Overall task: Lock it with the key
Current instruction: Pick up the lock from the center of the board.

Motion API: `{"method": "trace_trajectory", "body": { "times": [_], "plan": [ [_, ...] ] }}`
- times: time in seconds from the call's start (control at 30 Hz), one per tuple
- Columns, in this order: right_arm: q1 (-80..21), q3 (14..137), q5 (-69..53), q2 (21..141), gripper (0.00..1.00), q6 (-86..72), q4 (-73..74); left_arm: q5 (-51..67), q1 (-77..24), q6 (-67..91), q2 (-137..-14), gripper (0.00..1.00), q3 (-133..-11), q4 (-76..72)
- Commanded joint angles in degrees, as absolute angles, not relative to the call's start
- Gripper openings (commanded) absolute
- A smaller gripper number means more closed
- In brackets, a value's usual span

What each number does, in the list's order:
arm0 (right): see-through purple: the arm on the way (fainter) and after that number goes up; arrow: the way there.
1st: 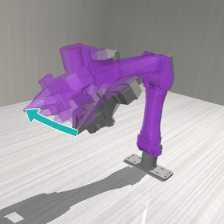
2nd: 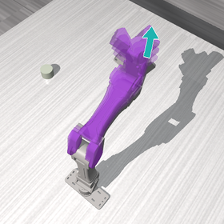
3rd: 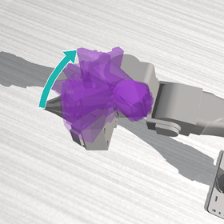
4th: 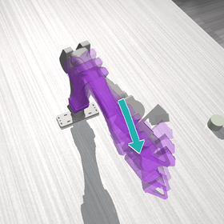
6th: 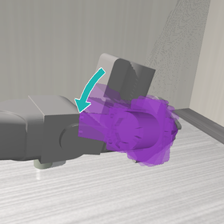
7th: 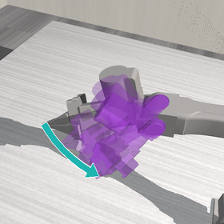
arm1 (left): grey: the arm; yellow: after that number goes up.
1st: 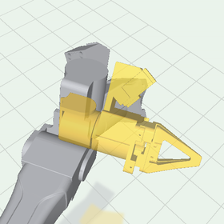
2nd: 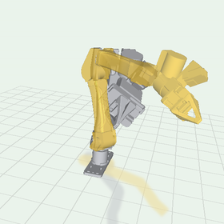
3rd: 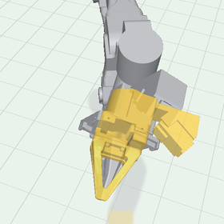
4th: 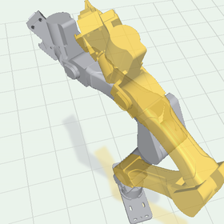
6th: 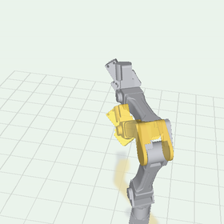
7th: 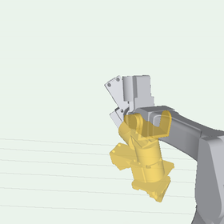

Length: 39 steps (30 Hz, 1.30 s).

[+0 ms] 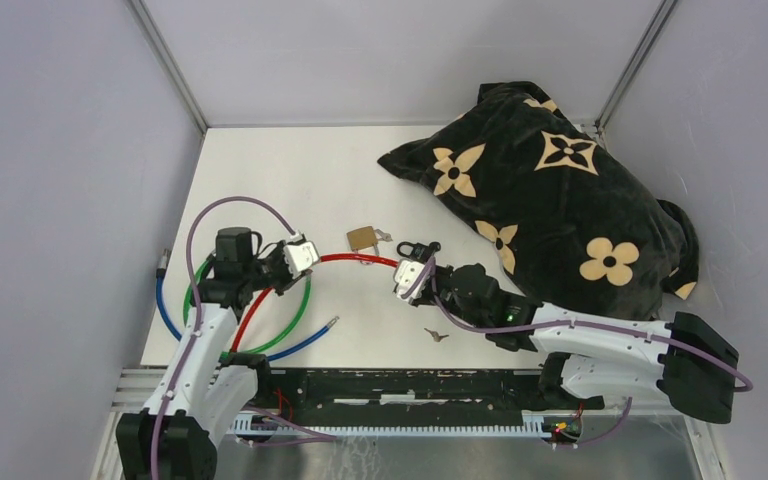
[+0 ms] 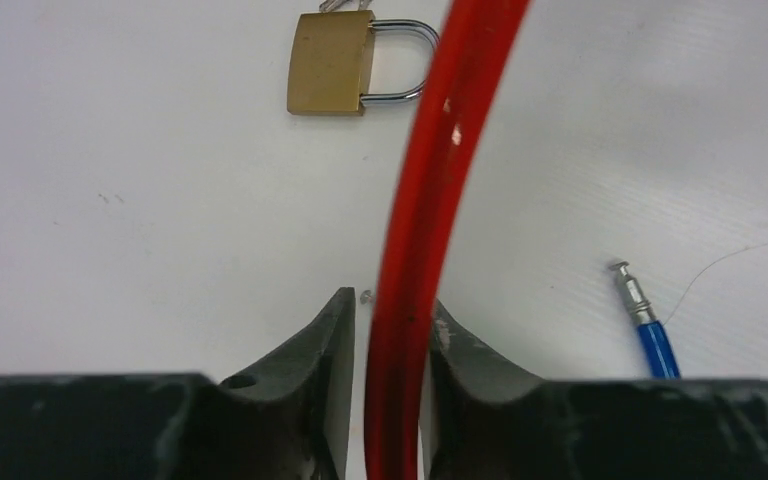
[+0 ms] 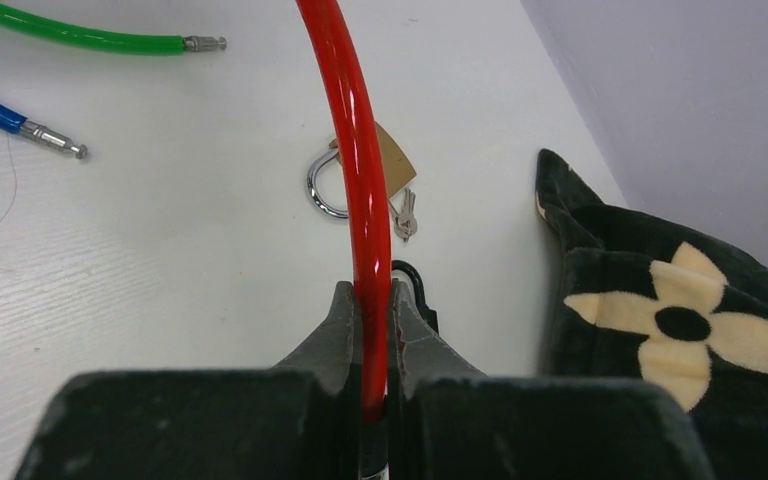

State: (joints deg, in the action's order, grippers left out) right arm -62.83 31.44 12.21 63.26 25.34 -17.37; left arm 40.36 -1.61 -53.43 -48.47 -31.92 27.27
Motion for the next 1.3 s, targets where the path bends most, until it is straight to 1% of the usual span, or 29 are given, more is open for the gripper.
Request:
{"method": "trace_trajectory", "body": {
  "times": [0.0,0.03,0.07,0.13,0.17,0.2,0.27,0.33,0.4,0.47,0.53,0.7,0.8,1.07,1.27],
  "plan": [
    [-62.57,30.72,9.52,61.0,0.0,25.14,-23.58,40.96,-2.59,-58.23,-47.07,0.2,-31.29,23.75],
    [-62.53,30.61,9.33,61.0,0.0,24.99,-23.59,41.18,-2.72,-58.79,-46.67,0.09,-31.33,24.22],
    [-62.55,30.38,9.2,61.0,0.0,24.73,-23.56,41.42,-2.79,-59.11,-46.2,0.03,-31.46,24.47],
    [-62.28,30.19,8.45,60.97,0.01,23.99,-23.04,41.82,-2.88,-59.27,-45.02,0.02,-32.42,24.43],
    [-61.95,30.59,7.31,60.82,0.13,23.22,-22.1,41.9,-2.82,-59.1,-44.43,0.02,-33.16,24.08],
    [-61.42,31.23,5.73,60.8,0.29,22.39,-20.52,42.14,-2.81,-59.22,-43.74,0.02,-34.07,23.77],
    [-60.17,33.07,0.63,60.41,0.52,20.62,-17.21,42.53,-2.87,-59.71,-42.64,0.02,-35.9,22.91],
    [-58.84,35.54,-7.4,59.97,0.62,19.79,-13.56,43.18,-2.82,-60.4,-41.95,0.02,-37.95,22.47],
    [-57.36,38.69,-15.05,59.87,0.66,19.69,-9.01,44.47,-2.88,-62.38,-41.32,0.02,-39.76,23.33],
    [-56.15,42.18,-21.89,59.8,0.7,20.36,-4.54,46.88,-2.9,-68.1,-40.25,0.02,-41.18,26.31],
    [-54.95,44.43,-26.93,59.61,0.71,21.16,-1.07,48.56,-3.07,-73.35,-38.98,0.02,-41.64,28.55],
    [-50.94,46.83,-34.28,60.01,0.74,21.93,2.72,50.76,-3.6,-77.53,-37.19,0.02,-43.4,28.65],
    [-49.36,48.13,-37.82,61.76,0.75,21.71,3.01,51.48,-3.84,-77.83,-37.09,0.02,-45.19,28.65],
    [-49.31,52.38,-49.66,71.77,0.77,18.72,4.47,51.88,-4.53,-75.69,-36.75,0.02,-46.52,28.65],
    [-49.39,51.15,-52.41,75.6,0.74,15.06,0.47,51.94,-4.62,-75.29,-36.39,0.02,-46.06,28.65]
  ]
}}
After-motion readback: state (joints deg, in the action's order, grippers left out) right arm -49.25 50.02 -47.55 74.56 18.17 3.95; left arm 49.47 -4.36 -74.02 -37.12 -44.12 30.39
